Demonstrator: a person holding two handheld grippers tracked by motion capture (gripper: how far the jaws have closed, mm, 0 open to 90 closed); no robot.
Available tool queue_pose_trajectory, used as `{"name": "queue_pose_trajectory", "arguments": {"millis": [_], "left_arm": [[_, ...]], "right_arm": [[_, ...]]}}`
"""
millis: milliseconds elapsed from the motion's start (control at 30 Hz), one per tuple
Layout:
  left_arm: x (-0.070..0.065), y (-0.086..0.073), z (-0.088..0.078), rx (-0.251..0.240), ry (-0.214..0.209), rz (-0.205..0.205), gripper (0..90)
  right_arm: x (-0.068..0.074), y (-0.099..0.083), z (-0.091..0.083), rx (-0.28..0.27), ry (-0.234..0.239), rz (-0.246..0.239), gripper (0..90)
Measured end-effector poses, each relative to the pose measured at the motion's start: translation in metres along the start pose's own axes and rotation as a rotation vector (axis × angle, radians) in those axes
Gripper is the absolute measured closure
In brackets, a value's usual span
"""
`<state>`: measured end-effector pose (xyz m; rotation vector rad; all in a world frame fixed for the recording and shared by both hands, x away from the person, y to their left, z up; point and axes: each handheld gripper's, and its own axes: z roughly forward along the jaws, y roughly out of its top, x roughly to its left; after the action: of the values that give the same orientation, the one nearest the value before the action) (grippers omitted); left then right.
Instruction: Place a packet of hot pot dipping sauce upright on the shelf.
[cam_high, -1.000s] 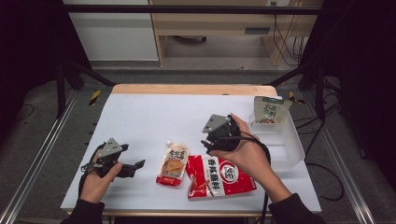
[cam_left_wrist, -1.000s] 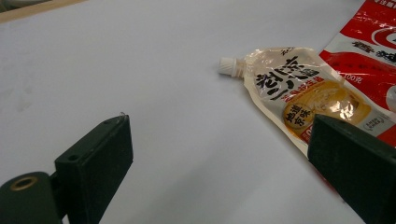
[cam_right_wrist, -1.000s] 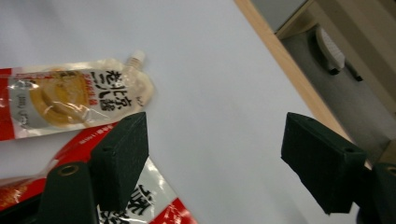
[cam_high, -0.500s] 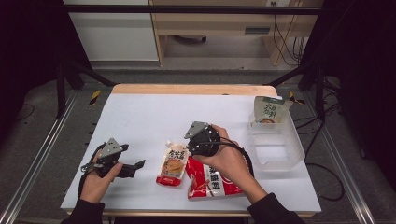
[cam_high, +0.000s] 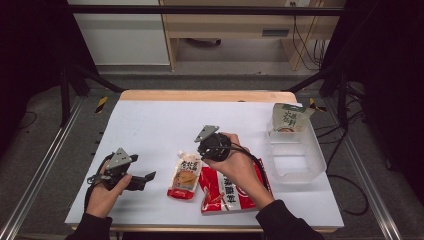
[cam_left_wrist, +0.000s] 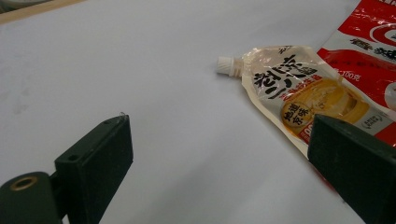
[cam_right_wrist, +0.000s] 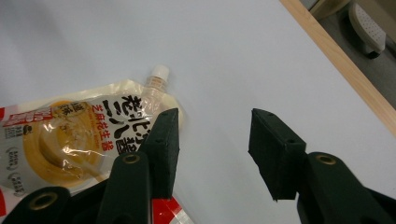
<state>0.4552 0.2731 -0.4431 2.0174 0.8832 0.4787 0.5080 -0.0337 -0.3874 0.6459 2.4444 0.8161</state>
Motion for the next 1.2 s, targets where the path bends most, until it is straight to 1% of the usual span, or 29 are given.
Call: {"name": "queue_pose_trajectory", "arguments": {"millis": [33, 100, 133, 200, 267, 400, 433, 467, 500, 533, 633, 867, 933, 1033, 1067, 1167, 1200], "left_arm": [[0.000, 0.000, 0.000, 0.003, -0.002, 0.003, 6.8], [0.000, 0.000, 0.000, 0.004, -0.003, 0.004, 6.8], [-0.001, 0.000, 0.001, 0.004, -0.003, 0.004, 6.8], [-0.001, 0.000, 0.001, 0.004, -0.002, 0.005, 6.8], [-0.001, 0.000, 0.001, 0.005, -0.002, 0.006, 6.8], [-0.001, 0.000, 0.001, 0.005, -0.002, 0.006, 6.8], [-0.001, 0.000, 0.001, 0.004, -0.005, 0.005, 6.8], [-0.001, 0.000, 0.001, 0.002, -0.007, 0.003, 6.8], [-0.001, 0.000, 0.000, 0.001, -0.009, 0.003, 6.8], [-0.001, 0.000, 0.000, 0.001, -0.009, 0.004, 6.8], [-0.001, 0.000, 0.001, 0.004, -0.008, 0.005, 6.8], [-0.001, 0.000, 0.002, 0.010, -0.010, 0.011, 6.8], [-0.001, 0.000, 0.002, 0.011, -0.011, 0.011, 6.8], [-0.002, 0.000, 0.002, 0.011, -0.012, 0.012, 6.8], [-0.002, 0.000, 0.002, 0.011, -0.012, 0.011, 6.8], [-0.002, 0.000, 0.002, 0.013, -0.013, 0.012, 6.8], [-0.002, 0.000, 0.002, 0.014, -0.013, 0.013, 6.8]], "right_arm": [[0.000, -0.001, 0.005, 0.008, 0.002, 0.002, 54.6], [0.001, 0.000, 0.007, 0.012, -0.002, 0.003, 54.8], [0.003, 0.000, 0.011, 0.012, 0.008, 0.005, 55.9], [0.004, 0.001, 0.014, 0.011, 0.012, 0.010, 56.4], [0.006, 0.002, 0.020, 0.010, 0.030, 0.020, 57.1], [0.013, 0.003, 0.033, 0.021, 0.054, 0.034, 57.2], [0.014, 0.002, 0.037, 0.031, 0.059, 0.032, 57.1], [0.015, 0.002, 0.040, 0.041, 0.058, 0.033, 57.0], [0.017, 0.001, 0.044, 0.053, 0.044, 0.021, 56.6], [0.018, 0.000, 0.047, 0.060, 0.038, 0.020, 56.2], [0.020, -0.002, 0.056, 0.067, 0.060, 0.055, 55.7], [0.017, -0.013, 0.073, 0.081, 0.109, 0.139, 53.5], [0.017, -0.015, 0.075, 0.096, 0.120, 0.153, 52.4], [0.016, -0.017, 0.076, 0.098, 0.129, 0.174, 52.3], [0.016, -0.017, 0.076, 0.099, 0.141, 0.179, 51.9], [0.016, -0.019, 0.076, 0.103, 0.150, 0.189, 51.8], [0.016, -0.020, 0.076, 0.100, 0.161, 0.200, 51.8]]}}
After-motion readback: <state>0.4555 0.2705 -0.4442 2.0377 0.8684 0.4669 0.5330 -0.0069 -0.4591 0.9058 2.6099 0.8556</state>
